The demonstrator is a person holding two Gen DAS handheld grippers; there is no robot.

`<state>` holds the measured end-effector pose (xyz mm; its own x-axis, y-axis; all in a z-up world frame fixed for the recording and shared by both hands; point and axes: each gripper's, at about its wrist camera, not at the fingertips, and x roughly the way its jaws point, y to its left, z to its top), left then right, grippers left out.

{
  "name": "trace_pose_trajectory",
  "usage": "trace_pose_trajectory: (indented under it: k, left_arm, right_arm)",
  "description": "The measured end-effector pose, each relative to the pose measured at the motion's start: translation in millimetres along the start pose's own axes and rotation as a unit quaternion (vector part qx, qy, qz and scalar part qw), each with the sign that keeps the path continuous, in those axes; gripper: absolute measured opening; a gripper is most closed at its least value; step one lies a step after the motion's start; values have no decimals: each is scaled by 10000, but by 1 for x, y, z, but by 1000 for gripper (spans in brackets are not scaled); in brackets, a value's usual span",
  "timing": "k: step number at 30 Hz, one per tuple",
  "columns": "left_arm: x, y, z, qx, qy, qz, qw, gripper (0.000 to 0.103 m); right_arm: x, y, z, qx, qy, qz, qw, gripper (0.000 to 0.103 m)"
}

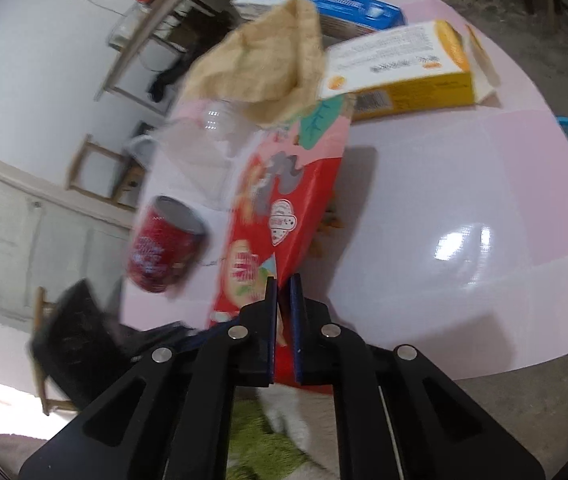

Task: Collect trash
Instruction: 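Close both tools on the edge of the red snack bag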

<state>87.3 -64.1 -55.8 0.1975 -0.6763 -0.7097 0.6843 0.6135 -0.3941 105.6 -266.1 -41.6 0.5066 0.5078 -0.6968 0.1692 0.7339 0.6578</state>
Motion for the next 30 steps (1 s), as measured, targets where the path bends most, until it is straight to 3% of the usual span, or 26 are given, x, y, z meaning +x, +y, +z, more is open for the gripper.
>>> trace_pose_trajectory:
  k: [2, 6, 8, 11, 14, 24, 30]
  left_arm:
    - [-1, 6, 0, -106, 2, -172, 9998, 5]
    - [0, 16, 1, -254, 27, -408, 9988, 3]
    - [1, 20, 2, -293, 54, -485, 9984, 1]
    - [2, 22, 3, -288, 86, -574, 9979, 0]
    - [3, 24, 4, -278, 110, -647, 9975, 0]
    - [4, 28, 3, -299, 138, -748, 9967, 0]
    - [4, 26, 4, -259, 145, -714, 9970, 1]
  right_arm:
    - [1, -1, 0, 21, -8, 309, 9995, 11]
    - [7, -9, 3, 183, -136, 509, 9984, 14]
    - [11, -14, 6, 309, -171, 585, 9977, 27]
    - [18, -13, 10, 362, -191, 611, 9973, 37]
    - [21, -19, 13, 449, -193, 565, 9972, 40]
    - [29, -37, 41, 496, -443, -150, 9977, 50]
    - [46, -30, 68, 202, -331, 24, 9992, 56]
